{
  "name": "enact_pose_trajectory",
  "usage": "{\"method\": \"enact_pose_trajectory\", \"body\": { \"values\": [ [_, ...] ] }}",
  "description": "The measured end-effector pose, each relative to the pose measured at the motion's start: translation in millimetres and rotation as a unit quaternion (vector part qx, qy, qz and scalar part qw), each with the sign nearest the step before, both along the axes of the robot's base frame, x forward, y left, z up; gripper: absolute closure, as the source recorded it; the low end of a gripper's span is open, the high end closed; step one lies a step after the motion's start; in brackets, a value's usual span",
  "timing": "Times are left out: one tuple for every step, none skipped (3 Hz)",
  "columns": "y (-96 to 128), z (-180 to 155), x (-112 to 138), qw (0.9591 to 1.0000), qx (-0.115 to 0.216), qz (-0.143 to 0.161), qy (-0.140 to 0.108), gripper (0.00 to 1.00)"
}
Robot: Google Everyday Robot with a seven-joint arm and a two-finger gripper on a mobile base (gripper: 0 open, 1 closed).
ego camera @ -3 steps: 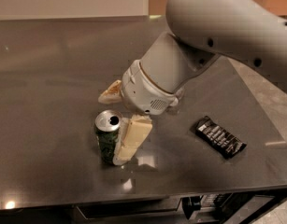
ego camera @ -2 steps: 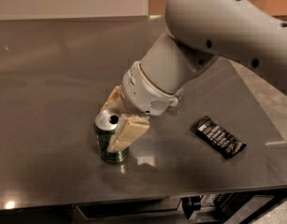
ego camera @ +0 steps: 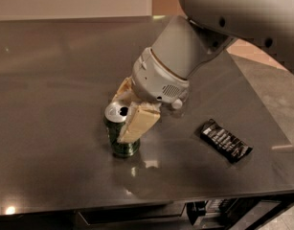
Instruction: Knock green can over
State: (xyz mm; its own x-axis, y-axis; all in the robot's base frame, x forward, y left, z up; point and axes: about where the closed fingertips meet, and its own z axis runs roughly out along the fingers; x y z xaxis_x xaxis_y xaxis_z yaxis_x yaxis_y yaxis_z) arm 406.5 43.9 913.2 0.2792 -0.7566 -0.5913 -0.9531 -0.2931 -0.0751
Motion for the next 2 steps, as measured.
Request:
{"method": "enact_pose_trajectory", "body": {
  "values": [
    [-22.6,17.9,13.8,0.9985,-0.052,-0.007,-0.012,1.00],
    [-40.8,27.9,16.2,0.9912,-0.123,0.011,-0.047,1.00]
  ]
}}
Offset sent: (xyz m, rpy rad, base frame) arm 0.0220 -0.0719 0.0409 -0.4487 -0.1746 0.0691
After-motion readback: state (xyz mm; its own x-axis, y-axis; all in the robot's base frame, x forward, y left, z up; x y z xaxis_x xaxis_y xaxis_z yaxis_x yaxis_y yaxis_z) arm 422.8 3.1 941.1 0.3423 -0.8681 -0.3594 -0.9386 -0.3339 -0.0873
